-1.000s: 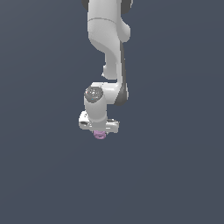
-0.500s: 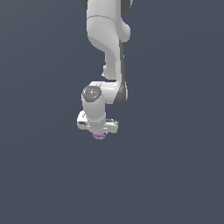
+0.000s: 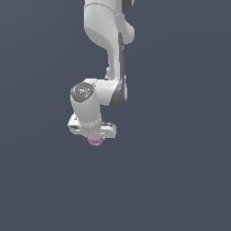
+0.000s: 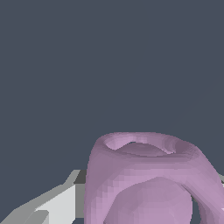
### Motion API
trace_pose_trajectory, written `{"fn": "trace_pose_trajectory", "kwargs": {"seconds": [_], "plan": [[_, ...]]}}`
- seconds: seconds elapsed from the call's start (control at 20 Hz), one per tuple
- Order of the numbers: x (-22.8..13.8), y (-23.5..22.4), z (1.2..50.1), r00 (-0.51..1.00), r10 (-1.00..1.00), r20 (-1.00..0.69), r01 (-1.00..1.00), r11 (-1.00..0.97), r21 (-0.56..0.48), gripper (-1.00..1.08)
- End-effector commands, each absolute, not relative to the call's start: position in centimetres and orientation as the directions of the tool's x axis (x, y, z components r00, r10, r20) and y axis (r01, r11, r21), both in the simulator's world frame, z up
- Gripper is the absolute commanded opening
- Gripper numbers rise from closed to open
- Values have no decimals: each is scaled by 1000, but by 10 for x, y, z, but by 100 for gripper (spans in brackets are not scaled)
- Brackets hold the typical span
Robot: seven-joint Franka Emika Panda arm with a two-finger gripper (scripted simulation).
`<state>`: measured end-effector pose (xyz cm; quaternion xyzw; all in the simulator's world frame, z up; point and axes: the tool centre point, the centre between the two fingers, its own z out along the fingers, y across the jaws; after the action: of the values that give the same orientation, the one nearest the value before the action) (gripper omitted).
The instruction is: Pick up the object and move it to a goal position.
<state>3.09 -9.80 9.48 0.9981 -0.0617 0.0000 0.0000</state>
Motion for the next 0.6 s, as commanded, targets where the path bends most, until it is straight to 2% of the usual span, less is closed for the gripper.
{"fn": "trace_pose_trajectory", "kwargs": {"seconds": [0.0,0.55], "plan": [[41,-107,111,992,-123,0,-123,-992,0,-100],[87,-145,175,992,-123,0,-123,-992,0,-100]]}}
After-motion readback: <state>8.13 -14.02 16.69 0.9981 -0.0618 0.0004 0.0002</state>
